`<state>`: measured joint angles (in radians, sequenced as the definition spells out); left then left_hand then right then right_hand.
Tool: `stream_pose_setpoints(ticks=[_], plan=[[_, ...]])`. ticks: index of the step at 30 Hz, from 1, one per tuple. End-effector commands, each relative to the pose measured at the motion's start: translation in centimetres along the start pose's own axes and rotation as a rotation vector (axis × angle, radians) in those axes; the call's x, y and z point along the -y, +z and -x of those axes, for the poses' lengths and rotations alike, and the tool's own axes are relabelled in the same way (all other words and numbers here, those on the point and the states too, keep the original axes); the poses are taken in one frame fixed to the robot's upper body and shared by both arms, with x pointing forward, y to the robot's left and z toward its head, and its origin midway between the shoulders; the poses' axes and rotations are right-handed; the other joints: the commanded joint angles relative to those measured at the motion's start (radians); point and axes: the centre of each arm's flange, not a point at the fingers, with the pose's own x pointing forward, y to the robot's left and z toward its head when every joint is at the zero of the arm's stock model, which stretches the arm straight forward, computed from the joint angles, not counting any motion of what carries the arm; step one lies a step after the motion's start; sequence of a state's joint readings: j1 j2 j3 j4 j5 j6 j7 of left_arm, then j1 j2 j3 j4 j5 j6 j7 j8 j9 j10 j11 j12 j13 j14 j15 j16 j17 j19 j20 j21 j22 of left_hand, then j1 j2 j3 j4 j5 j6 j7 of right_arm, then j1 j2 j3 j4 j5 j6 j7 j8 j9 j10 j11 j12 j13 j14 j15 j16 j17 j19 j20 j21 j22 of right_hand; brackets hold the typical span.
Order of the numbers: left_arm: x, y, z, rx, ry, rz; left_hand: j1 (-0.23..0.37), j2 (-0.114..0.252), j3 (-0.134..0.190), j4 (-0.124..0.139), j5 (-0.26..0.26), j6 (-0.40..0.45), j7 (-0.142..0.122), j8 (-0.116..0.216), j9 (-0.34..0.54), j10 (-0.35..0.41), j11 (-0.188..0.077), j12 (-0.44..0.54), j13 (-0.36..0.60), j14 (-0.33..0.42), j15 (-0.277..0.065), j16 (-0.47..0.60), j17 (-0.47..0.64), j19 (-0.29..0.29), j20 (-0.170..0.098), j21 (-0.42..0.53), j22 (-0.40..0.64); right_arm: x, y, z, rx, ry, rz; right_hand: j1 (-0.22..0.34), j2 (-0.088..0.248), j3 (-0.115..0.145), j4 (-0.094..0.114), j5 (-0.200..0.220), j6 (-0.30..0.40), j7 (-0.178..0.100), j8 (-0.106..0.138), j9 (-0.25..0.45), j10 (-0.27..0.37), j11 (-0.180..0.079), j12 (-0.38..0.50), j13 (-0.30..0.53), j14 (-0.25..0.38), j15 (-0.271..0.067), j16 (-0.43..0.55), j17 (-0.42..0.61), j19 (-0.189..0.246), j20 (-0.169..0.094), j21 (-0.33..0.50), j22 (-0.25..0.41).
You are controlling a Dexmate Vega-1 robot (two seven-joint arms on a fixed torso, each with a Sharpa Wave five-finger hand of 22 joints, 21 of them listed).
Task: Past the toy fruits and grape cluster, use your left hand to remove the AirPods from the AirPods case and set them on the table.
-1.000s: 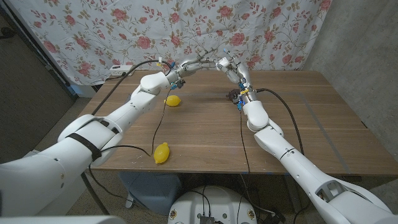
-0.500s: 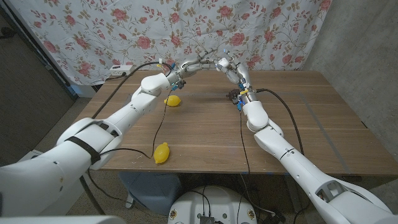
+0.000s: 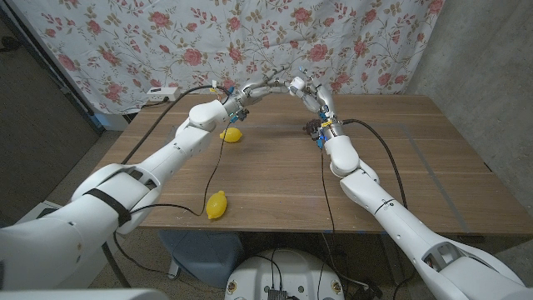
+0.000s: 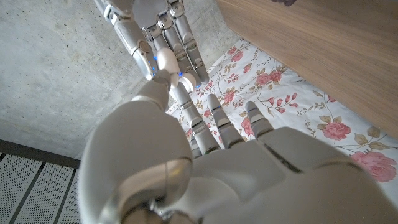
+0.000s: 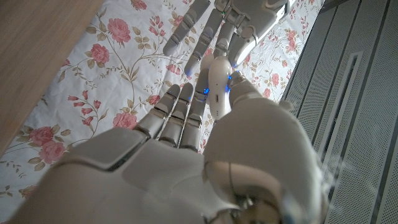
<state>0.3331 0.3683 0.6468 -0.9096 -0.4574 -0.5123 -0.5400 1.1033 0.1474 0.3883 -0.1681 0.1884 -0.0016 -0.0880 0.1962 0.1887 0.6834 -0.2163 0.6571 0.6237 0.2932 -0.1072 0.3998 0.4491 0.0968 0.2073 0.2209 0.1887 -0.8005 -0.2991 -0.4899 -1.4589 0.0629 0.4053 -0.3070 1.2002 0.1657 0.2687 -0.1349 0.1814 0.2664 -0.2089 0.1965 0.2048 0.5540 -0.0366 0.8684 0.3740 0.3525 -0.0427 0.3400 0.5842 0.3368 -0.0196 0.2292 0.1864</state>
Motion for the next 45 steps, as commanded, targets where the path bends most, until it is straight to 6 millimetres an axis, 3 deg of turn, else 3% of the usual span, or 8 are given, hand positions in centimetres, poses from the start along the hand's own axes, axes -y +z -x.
stream_pose_setpoints(ticks=[1,45], plan=[[-0.2,0.2,0.5,0.000,0.039,-0.011,0.015,0.002,-0.007,-0.002,-0.002,0.009,-0.001,-0.001,0.003,0.004,-0.001,0.016,0.238,0.010,-0.008,0.008,0.009,0.008,0.007,0.008,0.003,-0.1,0.1,0.1,0.001,-0.004,-0.004,-0.002,0.009,0.000,0.001,0.005,0.007,-0.001,0.003,0.003,0.180,-0.183,0.000,0.003,0.005,-0.182,-0.002,0.002,0.000,0.000,-0.002,-0.001],[-1.0,1.1,1.1,0.035,0.080,-0.010,0.042,0.005,-0.025,0.000,-0.007,0.016,0.003,-0.006,0.004,-0.017,0.000,0.037,0.241,0.006,-0.020,0.024,0.041,0.023,0.007,0.012,0.004,0.5,-0.3,-0.4,-0.007,-0.003,0.005,-0.002,0.009,-0.001,0.001,0.004,0.008,-0.001,0.002,0.003,0.181,-0.182,-0.007,0.008,0.008,-0.183,-0.005,0.002,0.000,0.000,-0.004,-0.001]])
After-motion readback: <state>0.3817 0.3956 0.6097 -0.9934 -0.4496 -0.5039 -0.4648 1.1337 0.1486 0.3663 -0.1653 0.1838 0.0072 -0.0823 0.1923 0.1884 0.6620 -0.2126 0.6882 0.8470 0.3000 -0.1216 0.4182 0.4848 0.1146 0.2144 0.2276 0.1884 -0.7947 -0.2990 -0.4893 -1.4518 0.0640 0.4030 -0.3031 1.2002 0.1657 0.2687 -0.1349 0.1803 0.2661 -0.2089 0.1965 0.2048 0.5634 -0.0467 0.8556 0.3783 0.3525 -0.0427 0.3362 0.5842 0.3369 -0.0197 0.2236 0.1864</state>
